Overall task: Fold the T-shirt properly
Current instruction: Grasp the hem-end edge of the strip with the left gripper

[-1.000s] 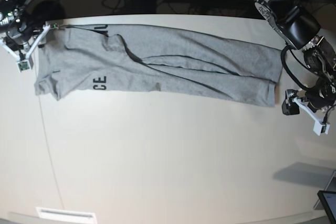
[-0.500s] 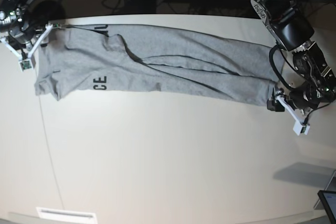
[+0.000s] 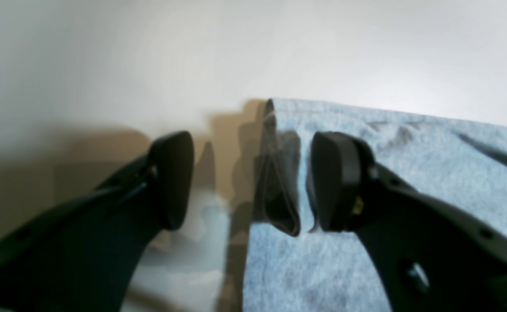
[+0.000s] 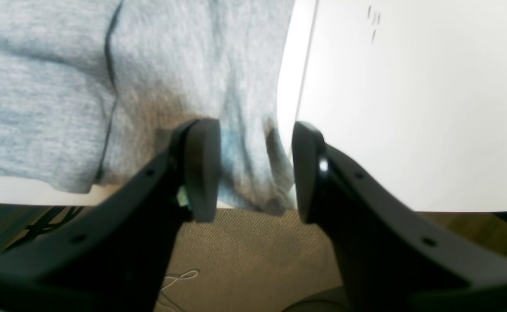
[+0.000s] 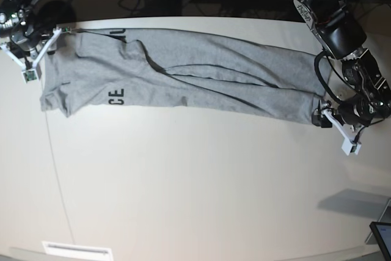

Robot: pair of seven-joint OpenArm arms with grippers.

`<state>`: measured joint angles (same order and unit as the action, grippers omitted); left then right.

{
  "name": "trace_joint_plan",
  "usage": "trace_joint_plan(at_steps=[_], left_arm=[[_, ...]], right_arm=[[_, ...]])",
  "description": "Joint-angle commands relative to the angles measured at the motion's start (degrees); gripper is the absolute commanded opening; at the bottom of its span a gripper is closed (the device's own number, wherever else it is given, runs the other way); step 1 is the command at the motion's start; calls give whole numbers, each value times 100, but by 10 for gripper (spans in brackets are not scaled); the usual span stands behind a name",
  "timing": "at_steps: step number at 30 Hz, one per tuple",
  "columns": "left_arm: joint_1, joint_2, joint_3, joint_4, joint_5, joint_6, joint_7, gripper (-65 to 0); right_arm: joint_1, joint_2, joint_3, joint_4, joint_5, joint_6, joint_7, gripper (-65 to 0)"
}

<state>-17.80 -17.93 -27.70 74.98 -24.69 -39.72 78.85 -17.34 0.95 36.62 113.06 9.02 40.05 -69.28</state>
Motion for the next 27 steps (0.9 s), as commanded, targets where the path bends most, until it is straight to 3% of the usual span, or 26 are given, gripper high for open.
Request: trace_joint_plan(at_steps=[1,7,11,14,17,23,27], left_arm=[[-141,-92,-3,93,-76,-28,-83,-249],[-167,-92,129,93,-76,-28,-83,-277],[-167,-92,322,93,-76,-28,-91,-448],[-167,-84,313,93,-76,-28,-91,-537],[-167,-84,313,93,-76,-28,-91,-581],[-176,-128,252,120,-85,-28,-74,-563],[-176,-163,252,128,-85,-28,-65,-373]], right_arm=[[7,59,17,75,43,-5,57,-392],[7,59,17,75,43,-5,57,-392],[7,59,17,75,43,-5,66,-392],[7,59,17,75,43,-5,57,-392],[7,59,17,75,43,-5,57,-392],[7,59,17,75,43,-5,48,-392],[7,59,17,75,43,-5,48,-392]])
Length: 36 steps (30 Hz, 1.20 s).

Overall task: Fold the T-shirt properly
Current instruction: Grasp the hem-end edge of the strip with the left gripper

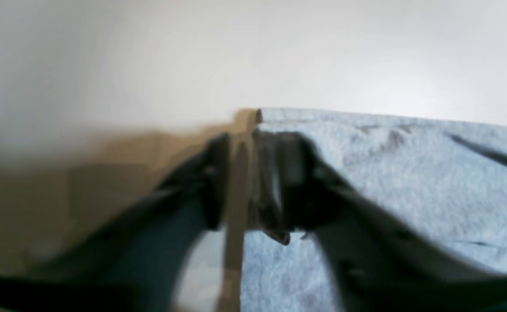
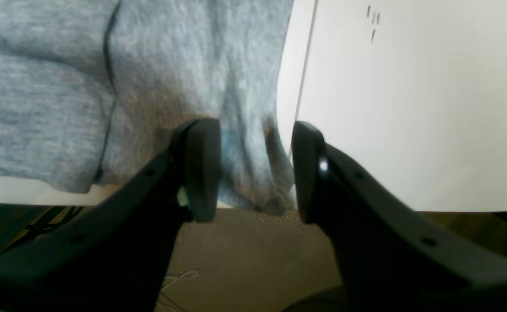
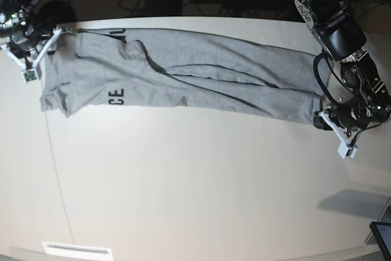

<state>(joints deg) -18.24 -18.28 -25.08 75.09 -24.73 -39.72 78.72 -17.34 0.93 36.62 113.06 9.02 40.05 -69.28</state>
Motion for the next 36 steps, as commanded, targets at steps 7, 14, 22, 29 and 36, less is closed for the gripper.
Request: trace_joint_plan(at_steps=[7,14,22,29,36], left_arm=[[-141,-128,-11,82,-81,-28,-78,-260],[-255,-119,-11,-164,-81,-28,-87,-260],[-255,-110,33,-173,-81,-28,-87,-262],[-255,-110,42,-173,-81,-28,-87,-265],[-255,-31,51,-173,-72,-28,-87,-267]], right_arm=[[7,61,17,75,43,-5,48,-392],[7,61,17,75,43,-5,48,-392],[7,61,17,75,43,-5,48,-392],[7,61,17,75,43,-5,48,-392],[7,61,17,75,43,-5,48,-392]])
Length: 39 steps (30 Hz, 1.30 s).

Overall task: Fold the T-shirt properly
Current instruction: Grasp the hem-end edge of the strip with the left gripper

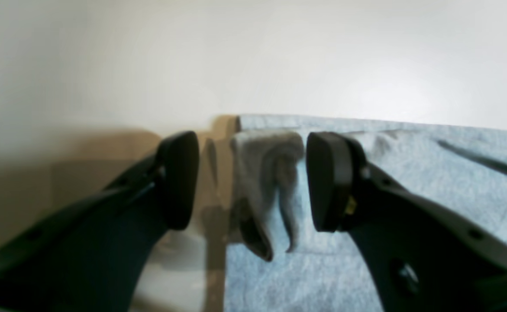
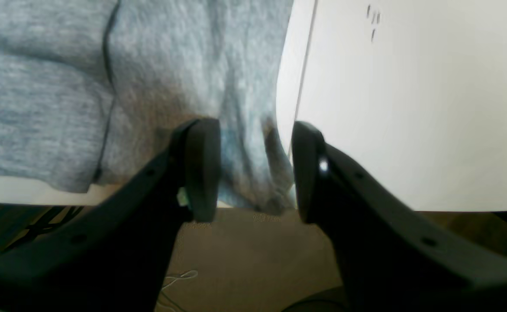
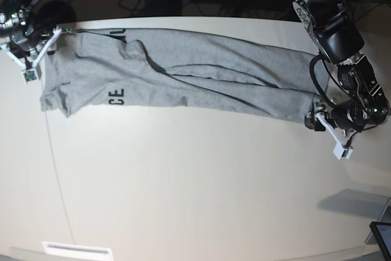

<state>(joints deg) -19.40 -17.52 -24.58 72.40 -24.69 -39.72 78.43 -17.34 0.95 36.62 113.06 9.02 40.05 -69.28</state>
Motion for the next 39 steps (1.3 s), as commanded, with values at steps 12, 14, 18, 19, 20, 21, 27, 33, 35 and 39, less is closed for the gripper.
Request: trace_joint_plan(at_steps=[12,14,18,19,20,21,27,33,35,39], left_arm=[[-139,-108,1,96,-76,-28,-68,-586],[-139,-108,1,96,-76,-28,-68,-590],[-139,-108,-8,96,-76,-28,-68,-650],[-139,-108,-17,114,-76,-28,-68,-650],[-139,-116,-17,131,-76,-28,-68,-650],[-139,-116,-26,140,-76,-28,-68,-650],[-122,-116,-8,202,-120,-28,-32,-650],[98,-99,-26,1186,-129,-28,157,-650],[160,-46,-8,1432,-138,-28,157,-650],[546,-28,1,1617,-138,-28,157,-650]], right_arm=[[7,59,17,75,43,-5,48,-392],[7,59,17,75,43,-5,48,-392],[7,59,17,75,43,-5,48,-392],[7,59,17,75,43,-5,48,-392],[7,59,17,75,43,-5,48,-392],[7,59,17,75,43,-5,48,-392],[7,59,17,66,43,-5,48,-392],[33,59,17,-215,43,-5,84,-392],[42,59,17,-251,43,-5,92,-392],[68,68,17,-251,43,-5,92,-392]])
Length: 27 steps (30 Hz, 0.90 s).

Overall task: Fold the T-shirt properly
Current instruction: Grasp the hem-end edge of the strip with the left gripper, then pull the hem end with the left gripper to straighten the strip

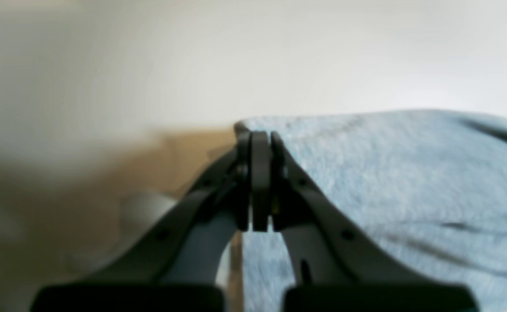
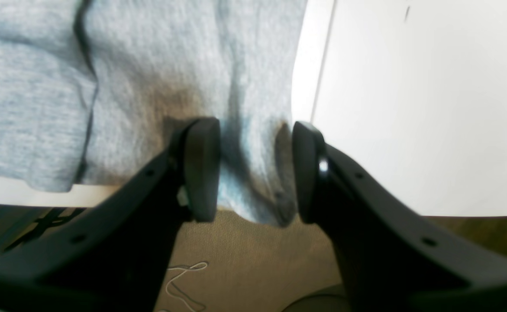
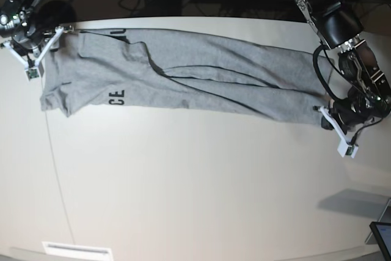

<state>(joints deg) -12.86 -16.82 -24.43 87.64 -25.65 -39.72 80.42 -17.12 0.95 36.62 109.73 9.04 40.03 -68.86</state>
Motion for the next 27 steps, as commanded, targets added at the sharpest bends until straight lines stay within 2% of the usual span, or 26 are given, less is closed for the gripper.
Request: trace_joint_plan(at_steps=[1,6,14,22,27], left_arm=[[-19,-98,-6,76,-42,-28,-42,-650],[412,-107,117,296,-42,-28,-42,-650],[1203,-107,232,1456,-42,-28,-42,-650],[1827,-151,583,1606,-42,-28,-42,-650],[2223,-274,724,2247,-42,-28,-42,-650]], right_arm=[[82,68,17,82,41,-3,51,-392],[117,68,8,82,41,-3,42,-392],[187,68,-282,82,41,-3,-2,-392],[266,68,-273,82,41,-3,-2,-392],[266,68,-273,82,41,-3,-2,-392]])
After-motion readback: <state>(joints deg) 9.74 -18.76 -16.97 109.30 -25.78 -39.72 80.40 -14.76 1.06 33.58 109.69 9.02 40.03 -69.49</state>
